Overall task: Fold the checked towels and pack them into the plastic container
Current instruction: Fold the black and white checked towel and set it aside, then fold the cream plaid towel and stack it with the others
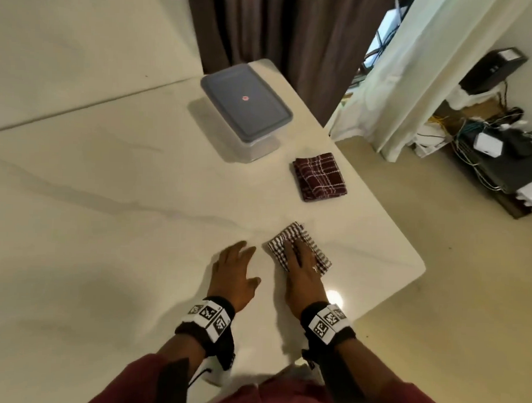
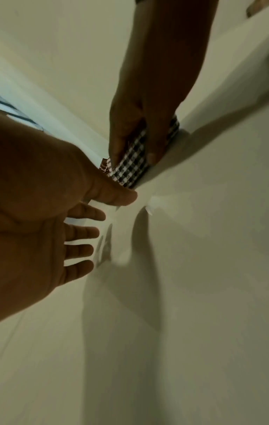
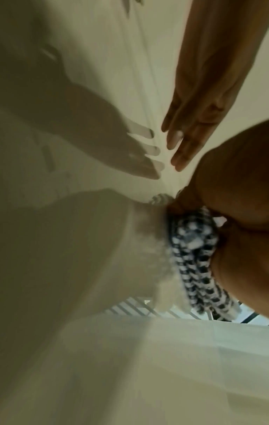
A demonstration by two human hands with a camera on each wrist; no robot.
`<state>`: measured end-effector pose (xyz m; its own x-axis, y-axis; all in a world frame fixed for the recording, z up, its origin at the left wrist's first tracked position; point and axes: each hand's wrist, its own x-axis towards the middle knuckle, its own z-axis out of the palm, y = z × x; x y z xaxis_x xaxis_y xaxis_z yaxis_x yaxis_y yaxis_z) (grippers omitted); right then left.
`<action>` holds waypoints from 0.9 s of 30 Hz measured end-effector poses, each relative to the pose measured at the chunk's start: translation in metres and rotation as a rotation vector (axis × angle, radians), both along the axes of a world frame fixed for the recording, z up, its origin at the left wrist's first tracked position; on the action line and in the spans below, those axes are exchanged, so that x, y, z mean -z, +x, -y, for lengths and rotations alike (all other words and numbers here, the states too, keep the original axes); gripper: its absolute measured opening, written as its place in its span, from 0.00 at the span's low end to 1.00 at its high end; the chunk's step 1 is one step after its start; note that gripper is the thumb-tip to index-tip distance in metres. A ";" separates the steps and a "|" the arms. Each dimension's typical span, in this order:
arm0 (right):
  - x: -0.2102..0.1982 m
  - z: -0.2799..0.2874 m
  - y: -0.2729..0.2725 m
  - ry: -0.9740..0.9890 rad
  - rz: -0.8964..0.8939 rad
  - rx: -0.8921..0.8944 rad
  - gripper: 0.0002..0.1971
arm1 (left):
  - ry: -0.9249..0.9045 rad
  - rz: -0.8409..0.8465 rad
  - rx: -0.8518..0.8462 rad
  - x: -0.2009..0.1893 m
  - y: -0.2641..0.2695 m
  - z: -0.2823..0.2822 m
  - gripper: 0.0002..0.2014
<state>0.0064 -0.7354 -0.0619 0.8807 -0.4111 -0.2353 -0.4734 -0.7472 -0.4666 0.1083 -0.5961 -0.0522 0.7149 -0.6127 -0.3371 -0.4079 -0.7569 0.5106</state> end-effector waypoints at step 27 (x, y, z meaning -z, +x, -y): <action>-0.033 0.104 0.164 -0.145 -0.092 0.121 0.44 | 0.249 -0.104 0.156 -0.004 0.033 0.016 0.51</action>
